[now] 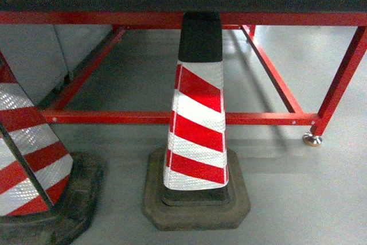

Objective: Sort blue parts and orange caps into right shelf containers

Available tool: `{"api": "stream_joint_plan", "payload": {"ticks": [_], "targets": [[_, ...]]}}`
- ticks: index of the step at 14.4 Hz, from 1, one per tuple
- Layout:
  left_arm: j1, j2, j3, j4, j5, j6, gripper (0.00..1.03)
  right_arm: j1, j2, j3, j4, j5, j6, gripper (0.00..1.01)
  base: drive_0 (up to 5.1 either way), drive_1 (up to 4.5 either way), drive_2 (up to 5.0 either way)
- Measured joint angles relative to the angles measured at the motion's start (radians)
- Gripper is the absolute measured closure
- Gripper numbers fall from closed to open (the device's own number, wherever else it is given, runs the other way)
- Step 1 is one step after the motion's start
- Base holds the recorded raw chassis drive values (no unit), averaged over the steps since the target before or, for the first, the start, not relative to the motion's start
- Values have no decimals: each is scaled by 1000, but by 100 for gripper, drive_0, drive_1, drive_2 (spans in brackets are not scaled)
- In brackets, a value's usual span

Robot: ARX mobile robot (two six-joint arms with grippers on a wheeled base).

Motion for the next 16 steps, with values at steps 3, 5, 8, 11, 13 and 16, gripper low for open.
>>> {"api": "stream_joint_plan", "payload": {"ticks": [3,5,8,11,13,16], "targets": [[0,0,0,0,1,1,5,0,0,0,-2,1,8,3,0,0,0],[0,0,0,0,2,1,5,0,0,0,-2,2,9,3,0,0,0],[0,0,0,0,1,1,5,0,0,0,-3,1,9,3,0,0,0],[0,0,0,0,0,1,5,0,0,0,-1,0,8,3,0,0,0],[0,0,0,0,0,0,5,0,0,0,-2,1,9,3,0,0,0],[0,0,0,0,1,0,5,0,0,0,-2,1,9,3,0,0,0]]}}
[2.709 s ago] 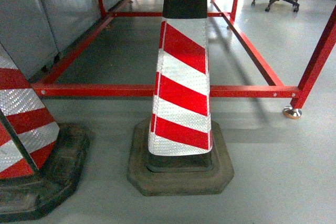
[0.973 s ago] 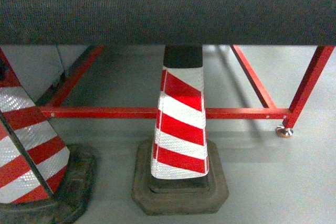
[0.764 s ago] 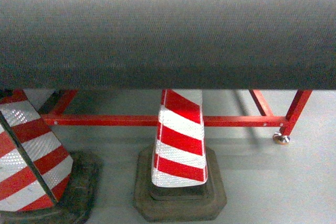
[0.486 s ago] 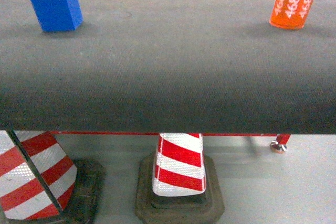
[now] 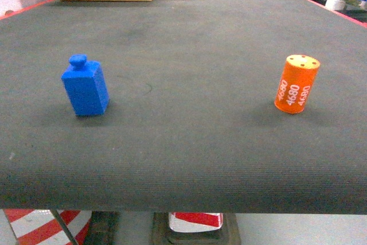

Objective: Sort blue parts and orange caps into right shelf containers

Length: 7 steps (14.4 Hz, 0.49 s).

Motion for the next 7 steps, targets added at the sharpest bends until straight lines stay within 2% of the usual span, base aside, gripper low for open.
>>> {"api": "stream_joint_plan", "payload": {"ticks": [7], "targets": [[0,0,0,5,-1,0,5,0,0,0,0,0,-1,3,0,0,0]]}}
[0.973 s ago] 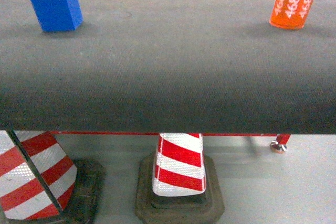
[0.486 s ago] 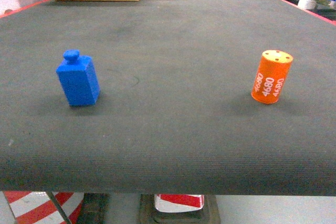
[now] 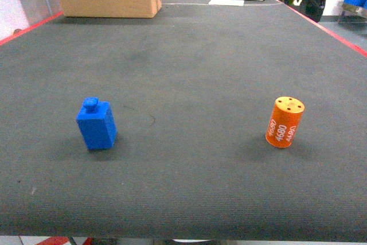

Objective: Sort blue parts and orange caps into right shelf containers

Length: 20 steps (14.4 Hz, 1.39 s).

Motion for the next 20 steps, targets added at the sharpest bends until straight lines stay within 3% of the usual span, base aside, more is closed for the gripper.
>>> {"api": "stream_joint_plan", "payload": {"ticks": [20], "targets": [[0,0,0,-4,0,0,5,0,0,0,0,0,0,3,0,0,0]]}}
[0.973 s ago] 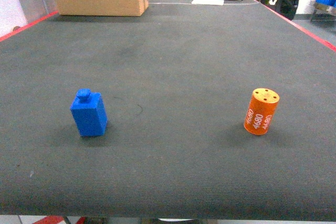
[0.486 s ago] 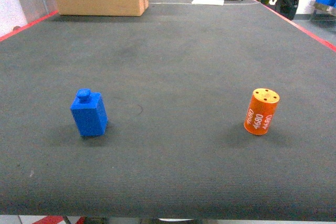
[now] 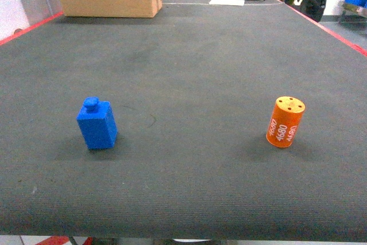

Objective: Sort blue parts and orange caps into right shelf containers

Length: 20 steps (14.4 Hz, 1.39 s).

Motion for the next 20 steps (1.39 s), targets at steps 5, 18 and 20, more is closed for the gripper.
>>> {"api": "stream_joint_plan", "payload": {"ticks": [5,18,20], "targets": [[0,0,0,0,0,0,5,0,0,0,0,0,0,3,0,0,0],[0,0,0,0,0,0,5,0,0,0,0,0,0,3,0,0,0],[0,0,0,0,0,0,5,0,0,0,0,0,0,3,0,0,0]]}}
